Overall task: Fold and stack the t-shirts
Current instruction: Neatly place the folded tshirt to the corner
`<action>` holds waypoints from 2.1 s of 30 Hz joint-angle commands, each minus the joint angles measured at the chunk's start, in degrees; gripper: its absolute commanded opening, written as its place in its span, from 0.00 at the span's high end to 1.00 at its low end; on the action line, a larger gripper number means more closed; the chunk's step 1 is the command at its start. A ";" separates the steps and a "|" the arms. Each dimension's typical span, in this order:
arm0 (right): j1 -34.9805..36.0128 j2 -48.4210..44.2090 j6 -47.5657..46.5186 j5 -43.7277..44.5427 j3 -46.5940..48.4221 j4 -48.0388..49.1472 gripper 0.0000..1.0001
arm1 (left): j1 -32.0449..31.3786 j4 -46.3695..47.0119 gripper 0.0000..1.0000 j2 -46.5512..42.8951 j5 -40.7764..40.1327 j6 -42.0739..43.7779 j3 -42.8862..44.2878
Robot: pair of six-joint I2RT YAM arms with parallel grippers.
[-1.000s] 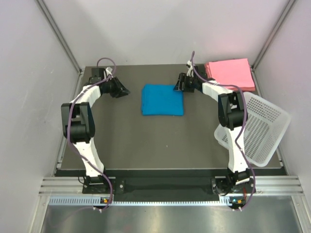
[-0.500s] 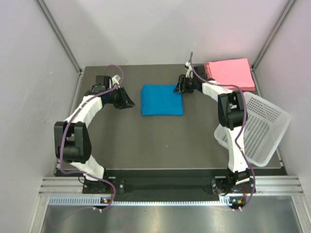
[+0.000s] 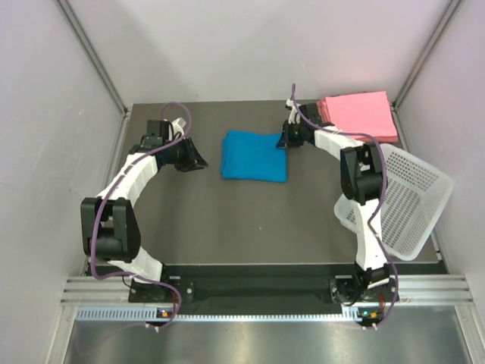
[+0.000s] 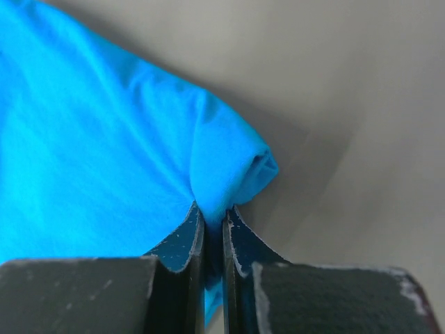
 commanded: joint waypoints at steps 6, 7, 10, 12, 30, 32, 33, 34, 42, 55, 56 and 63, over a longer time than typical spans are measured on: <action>-0.28 -14.24 -10.21 12.10 0.44 -4.26 1.00 | -0.05 2.02 0.75 -2.63 1.44 0.37 -0.02; -0.36 -14.86 -10.56 12.45 1.14 -4.87 1.00 | -0.14 2.11 0.75 -2.63 1.62 0.28 -0.02; -0.54 -15.13 -14.24 14.65 4.21 -7.24 1.00 | -0.05 2.11 0.75 -2.63 1.70 0.28 -0.11; -0.63 -14.60 -15.39 16.23 7.20 -9.95 1.00 | -0.05 2.02 0.75 -2.63 1.88 0.19 -0.20; -6.87 -13.63 -28.49 22.39 26.54 -29.66 1.00 | 0.12 2.02 0.76 -3.25 3.02 0.10 -0.29; -7.83 -14.77 -30.07 21.87 26.37 -30.10 1.00 | 0.12 2.11 0.76 -3.07 3.20 0.02 -0.29; -8.27 -15.04 -30.43 21.25 26.72 -30.53 1.00 | 0.21 2.11 0.76 -3.07 3.29 0.02 -0.29; -8.80 -15.47 -30.86 20.12 26.98 -31.06 1.00 | 0.21 2.11 0.76 -3.07 3.46 0.02 -0.29; -13.98 -16.88 -31.40 13.61 31.29 -32.56 1.00 | 0.56 2.20 0.76 -3.07 3.55 -0.16 -0.46; -25.58 -9.68 -25.52 2.01 41.49 -26.42 1.00 | 0.56 2.20 0.76 -3.25 3.73 -0.07 -0.55; -26.20 -8.98 -24.99 1.22 41.49 -25.36 1.00 | 0.65 2.28 0.76 -3.16 3.47 0.10 -0.55; -32.09 2.07 -17.44 -8.36 43.07 -14.30 1.00 | 0.65 1.41 0.76 -2.72 2.41 0.72 -0.20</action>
